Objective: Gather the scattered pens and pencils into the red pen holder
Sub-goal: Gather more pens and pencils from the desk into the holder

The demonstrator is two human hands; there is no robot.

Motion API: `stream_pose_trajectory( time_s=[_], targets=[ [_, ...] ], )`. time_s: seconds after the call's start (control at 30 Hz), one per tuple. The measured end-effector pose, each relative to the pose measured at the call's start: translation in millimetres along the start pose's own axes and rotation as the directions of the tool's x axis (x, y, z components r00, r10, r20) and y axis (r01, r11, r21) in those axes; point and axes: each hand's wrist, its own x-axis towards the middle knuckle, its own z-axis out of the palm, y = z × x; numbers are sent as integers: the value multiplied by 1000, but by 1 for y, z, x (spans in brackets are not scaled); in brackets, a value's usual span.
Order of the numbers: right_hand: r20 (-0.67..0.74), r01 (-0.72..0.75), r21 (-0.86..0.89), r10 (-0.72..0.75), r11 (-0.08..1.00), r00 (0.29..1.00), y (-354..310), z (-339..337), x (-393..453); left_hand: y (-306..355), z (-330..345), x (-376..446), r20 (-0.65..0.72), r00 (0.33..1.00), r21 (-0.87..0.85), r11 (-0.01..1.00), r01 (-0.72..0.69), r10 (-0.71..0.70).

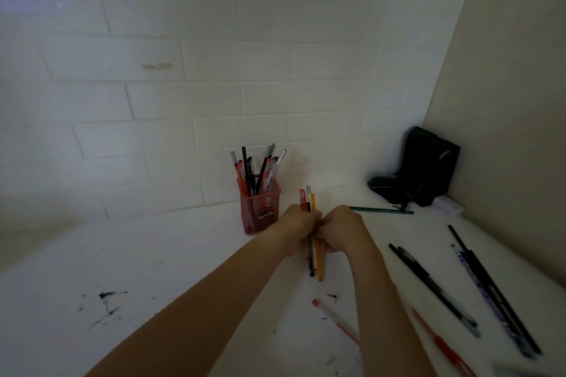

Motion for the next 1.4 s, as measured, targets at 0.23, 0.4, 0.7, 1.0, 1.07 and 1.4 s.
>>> stream_pose_trajectory(
  time_s=[0.23,0.4,0.7,1.0,1.07,1.4],
  targets=[
    [111,-11,-131,26,991,993,-9,-23,-24,-6,-8,-21,-92,994,-18,998,-59,58],
    [400,73,-456,131,887,907,-9,-27,-66,-12,-16,-54,-97,995,102,995,-17,27],
    [272,113,-432,9,895,962,11,-16,-110,-37,-21,-102,-60,997,88,995,52,-47],
    [-101,62,422,-22,904,995,-8,-7,-108,-17,-16,-132,110,992,-130,990,-48,63],
    [-161,89,398,-26,913,987,-5,-3,-107,-18,-17,-134,112,990,-127,989,-74,89],
    [-168,47,102,-29,994,985,52,-18,-106,-44,-11,-125,154,986,109,990,-85,68]
  ],
)
